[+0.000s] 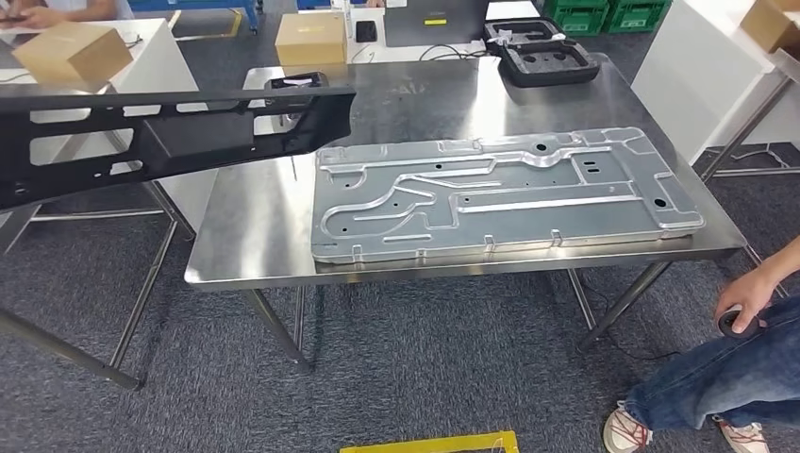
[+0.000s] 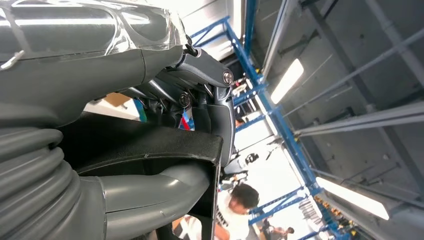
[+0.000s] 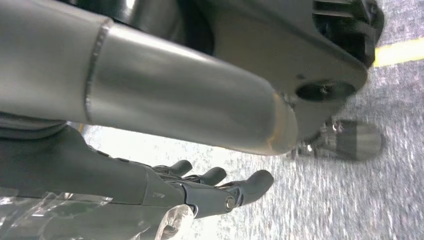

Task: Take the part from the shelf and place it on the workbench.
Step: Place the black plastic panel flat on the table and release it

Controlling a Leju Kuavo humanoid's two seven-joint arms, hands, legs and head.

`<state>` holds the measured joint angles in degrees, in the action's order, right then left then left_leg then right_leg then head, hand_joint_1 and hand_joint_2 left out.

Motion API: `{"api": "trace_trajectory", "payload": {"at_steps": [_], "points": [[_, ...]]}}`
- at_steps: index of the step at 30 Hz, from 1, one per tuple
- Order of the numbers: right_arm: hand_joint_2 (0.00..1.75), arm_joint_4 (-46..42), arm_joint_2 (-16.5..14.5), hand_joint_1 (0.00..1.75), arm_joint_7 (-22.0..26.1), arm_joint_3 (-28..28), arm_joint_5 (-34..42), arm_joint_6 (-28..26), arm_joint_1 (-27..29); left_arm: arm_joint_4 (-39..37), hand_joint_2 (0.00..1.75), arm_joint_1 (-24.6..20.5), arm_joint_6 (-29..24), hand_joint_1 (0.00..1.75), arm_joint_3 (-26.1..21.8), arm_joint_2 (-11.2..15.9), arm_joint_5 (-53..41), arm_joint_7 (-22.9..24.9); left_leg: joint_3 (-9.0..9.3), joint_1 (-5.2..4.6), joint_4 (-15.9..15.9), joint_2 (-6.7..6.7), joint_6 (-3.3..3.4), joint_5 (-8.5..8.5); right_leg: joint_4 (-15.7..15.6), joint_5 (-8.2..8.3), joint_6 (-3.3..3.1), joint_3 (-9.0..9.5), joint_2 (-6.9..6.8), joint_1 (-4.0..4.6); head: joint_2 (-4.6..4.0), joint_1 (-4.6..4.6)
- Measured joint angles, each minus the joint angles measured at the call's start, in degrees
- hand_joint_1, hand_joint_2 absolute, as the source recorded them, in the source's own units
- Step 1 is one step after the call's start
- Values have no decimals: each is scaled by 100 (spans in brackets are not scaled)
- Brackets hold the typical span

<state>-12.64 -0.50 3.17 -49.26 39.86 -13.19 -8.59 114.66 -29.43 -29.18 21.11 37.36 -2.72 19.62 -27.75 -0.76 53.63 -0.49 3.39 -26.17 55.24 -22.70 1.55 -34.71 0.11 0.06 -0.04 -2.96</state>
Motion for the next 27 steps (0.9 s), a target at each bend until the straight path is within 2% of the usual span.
{"api": "trace_trajectory", "payload": {"at_steps": [2, 4, 5, 8, 9, 10, 11, 13, 14, 15, 18, 19, 20, 21, 23, 24, 25, 26, 27], "points": [[0, 3, 5, 0, 0, -1, 0, -12, -16, 1, 175, -25, 1, 175, 21, -13, -3, 8, 18, -7, 37, -4, -54, -29, -49, -13, -46, 36, 1, -5, 0, 5], [0, 3, 3, 0, 2, -1, 1, -20, -17, 5, 175, -48, 2, 175, 30, -22, -13, 9, -50, 4, 251, 3, -103, -70, -74, 19, -100, 105, 4, -22, 0, -6], [0, 3, 2, 0, 3, -1, 2, -21, -20, 9, 175, -71, 3, 175, 38, -27, -21, 10, -188, 21, 505, 8, -140, -129, -81, 3, -117, 144, 6, -38, 0, -19], [0, 3, 4, 0, 6, -1, 11, -23, -23, 15, 175, -119, 5, 175, 101, -52, -63, 13, -892, 91, 1585, 19, -270, -501, -85, -88, -125, 228, 10, -58, 0, -49], [0, 3, 1, 0, 5, -1, 14, -23, -22, 15, 175, -123, 5, 175, 126, -62, -76, 15, -1057, 111, 1758, 20, -293, -580, -85, -126, -117, 268, 16, -63, 0, -50], [0, 3, -3, 0, 3, -1, 16, -23, -19, 15, 175, -132, 6, 175, 153, -72, -86, 18, -1124, 129, 1718, 20, -303, -539, -85, -166, -103, 320, 21, -70, 0, -52], [0, 3, -9, 0, 1, -1, 16, -22, -18, 15, 175, -150, 6, 175, 178, -83, -92, 21, -1086, 142, 1467, 21, -302, -371, -85, -209, -86, 382, 26, -80, 0, -51], [0, 3, -20, 0, -6, -1, 16, -21, -19, 15, 175, -213, 3, 175, 231, -107, -101, 22, -830, 143, 644, 36, -287, 158, -91, -294, -35, 509, 30, -95, 0, -51], [0, 4, -25, 0, -10, -1, 16, -21, -26, 15, 175, -253, -2, 175, 257, -125, -104, 24, -729, 124, 333, 46, -261, 306, -98, -330, -2, 551, 33, -98, 0, -51], [0, 4, -27, 0, -14, -1, 16, -22, -35, 15, 175, -290, -6, 175, 282, -142, -108, 25, -660, 102, 151, 53, -227, 392, -115, -360, 37, 577, 35, -98, 0, -52], [0, 5, -30, 0, -22, -2, 14, -23, -57, 16, 175, -377, -9, 175, 350, -198, -117, 27, -561, 73, 67, 40, -84, 401, -76, -383, 145, 618, 28, -96, 0, -48], [0, 5, -32, 0, -23, -3, 14, -23, -60, 17, 175, -409, -8, 175, 373, -217, -122, 25, -521, 77, 58, 35, -41, 398, 35, -401, 167, 592, 24, -98, 0, -43], [0, 5, -33, 0, -23, -3, 14, -22, -65, 19, 175, -443, -7, 175, 396, -237, -125, 24, -477, 77, 52, 34, 1, 386, 249, -470, 179, 487, 21, -101, 0, -38], [0, 5, -33, 0, -25, -3, 14, -22, -70, 20, 175, -481, -6, 175, 419, -260, -129, 22, -443, 72, 47, 35, 35, 365, 591, -590, 185, 295, 20, -102, 0, -32], [0, 5, -33, 0, -24, -3, 14, -21, -75, 20, 175, -532, -7, 175, 460, -307, -137, 20, -389, 41, 49, 38, 88, 302, 1413, -906, 182, -230, 19, -91, 0, -21], [0, 5, -33, 0, -25, -3, 14, -21, -73, 20, 175, -541, -8, 175, 485, -328, -141, 20, -358, 24, 49, 36, 104, 266, 1672, -1006, 173, -442, 19, -82, 0, -18], [0, 5, -33, 0, -25, -3, 14, -21, -71, 20, 175, -546, -8, 175, 508, -345, -144, 20, -318, 8, 49, 33, 112, 229, 1723, -997, 160, -557, 19, -74, 0, -16], [0, 5, -33, 0, -25, -3, 14, -21, -70, 20, 175, -555, -8, 175, 532, -362, -145, 20, -266, -5, 49, 28, 115, 187, 1533, -850, 138, -551, 19, -62, 0, -15], [0, 5, -33, 0, -26, -3, 14, -20, -69, 20, 175, -571, -7, 175, 554, -380, -146, 20, -206, -17, 48, 23, 113, 143, 1160, -598, 109, -448, 20, -44, 0, -15]]}}
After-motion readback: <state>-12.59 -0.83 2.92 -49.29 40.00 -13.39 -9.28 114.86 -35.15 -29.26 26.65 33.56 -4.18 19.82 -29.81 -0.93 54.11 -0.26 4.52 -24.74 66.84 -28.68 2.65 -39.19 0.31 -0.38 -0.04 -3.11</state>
